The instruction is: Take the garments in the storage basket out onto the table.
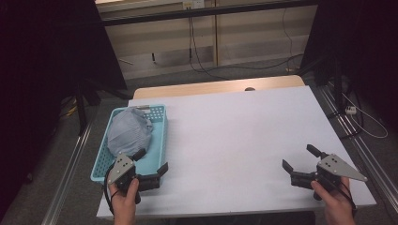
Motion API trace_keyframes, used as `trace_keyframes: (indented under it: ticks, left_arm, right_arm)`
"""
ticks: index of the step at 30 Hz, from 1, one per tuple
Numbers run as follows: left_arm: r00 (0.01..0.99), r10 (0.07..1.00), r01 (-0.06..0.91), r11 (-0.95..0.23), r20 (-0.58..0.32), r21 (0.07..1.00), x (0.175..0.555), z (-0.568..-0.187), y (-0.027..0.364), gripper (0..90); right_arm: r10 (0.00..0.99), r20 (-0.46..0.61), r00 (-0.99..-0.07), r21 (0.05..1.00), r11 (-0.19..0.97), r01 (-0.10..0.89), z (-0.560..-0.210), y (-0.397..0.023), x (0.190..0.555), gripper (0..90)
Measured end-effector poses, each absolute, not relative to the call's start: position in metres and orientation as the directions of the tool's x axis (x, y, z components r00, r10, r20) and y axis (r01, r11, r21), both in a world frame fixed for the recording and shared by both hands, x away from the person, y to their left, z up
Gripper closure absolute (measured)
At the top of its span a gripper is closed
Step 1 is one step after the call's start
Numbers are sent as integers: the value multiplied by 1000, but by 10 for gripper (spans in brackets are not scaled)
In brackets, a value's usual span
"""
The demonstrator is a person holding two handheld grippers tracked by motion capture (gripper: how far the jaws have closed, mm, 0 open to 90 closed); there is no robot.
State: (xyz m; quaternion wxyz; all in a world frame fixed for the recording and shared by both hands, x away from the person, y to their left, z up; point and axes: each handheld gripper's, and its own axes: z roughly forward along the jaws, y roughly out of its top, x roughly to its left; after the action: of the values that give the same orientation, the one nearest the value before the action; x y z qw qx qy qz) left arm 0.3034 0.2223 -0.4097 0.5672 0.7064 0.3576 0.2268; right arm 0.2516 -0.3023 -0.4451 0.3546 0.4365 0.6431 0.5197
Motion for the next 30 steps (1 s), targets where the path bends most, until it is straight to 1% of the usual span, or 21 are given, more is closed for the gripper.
trace_keyframes:
  ticks: [17, 30]
  left_arm:
    - [635, 767, 251, -96, -89, 963, 306, -406, 224, 19]
    - [656, 751, 230, -107, -74, 967, 314, -383, 225, 19]
  right_arm:
    - [926, 1, -378, 977, 79, 196, -446, -301, 250, 11]
    - [928, 10, -372, 978, 69, 198, -446, -301, 246, 11]
